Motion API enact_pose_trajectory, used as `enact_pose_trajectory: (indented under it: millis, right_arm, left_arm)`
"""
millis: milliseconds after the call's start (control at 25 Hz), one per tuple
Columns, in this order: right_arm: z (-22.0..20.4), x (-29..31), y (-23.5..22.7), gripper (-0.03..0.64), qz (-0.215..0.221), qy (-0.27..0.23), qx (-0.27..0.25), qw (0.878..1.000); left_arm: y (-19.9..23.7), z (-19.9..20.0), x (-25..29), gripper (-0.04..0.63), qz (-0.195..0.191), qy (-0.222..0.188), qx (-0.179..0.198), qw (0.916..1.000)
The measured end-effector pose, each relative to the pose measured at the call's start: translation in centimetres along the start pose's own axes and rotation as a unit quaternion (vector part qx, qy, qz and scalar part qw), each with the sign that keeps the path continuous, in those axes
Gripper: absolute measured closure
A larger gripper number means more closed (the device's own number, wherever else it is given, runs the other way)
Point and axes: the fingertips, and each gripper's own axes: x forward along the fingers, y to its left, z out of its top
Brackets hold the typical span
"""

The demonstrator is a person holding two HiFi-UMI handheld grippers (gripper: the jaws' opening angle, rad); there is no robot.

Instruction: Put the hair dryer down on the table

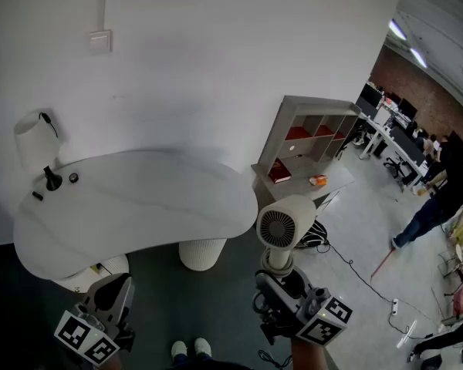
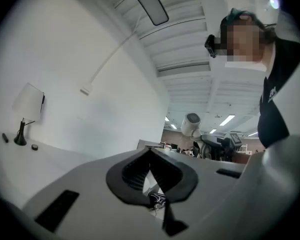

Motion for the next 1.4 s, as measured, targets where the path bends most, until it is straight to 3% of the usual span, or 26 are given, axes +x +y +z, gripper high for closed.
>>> enact_pose_trajectory:
  millis: [800,1280,1400]
  right_arm:
    - [0.4,-2.5,-0.2,0.373,0.008,0.005,-0.019,1.000]
    - [-0.2,-1.7,-1.3,0.373,0.025,0.016,0.005,1.000]
    - [-0.4,-1.5,-1.4,0.373,0.037,0.023,0.003,0.999]
  left_arm:
    - [-2.2,-1.0,-0.1,0.583,0.009,0.013,0.002,0.9999]
    - [-3.0,-0.7,4.0,0.584,0.011,0.026,0.025,0.9993]
    - [-3.5,-0.9,4.6,0.583,0.028,0.029,0.030,0.9987]
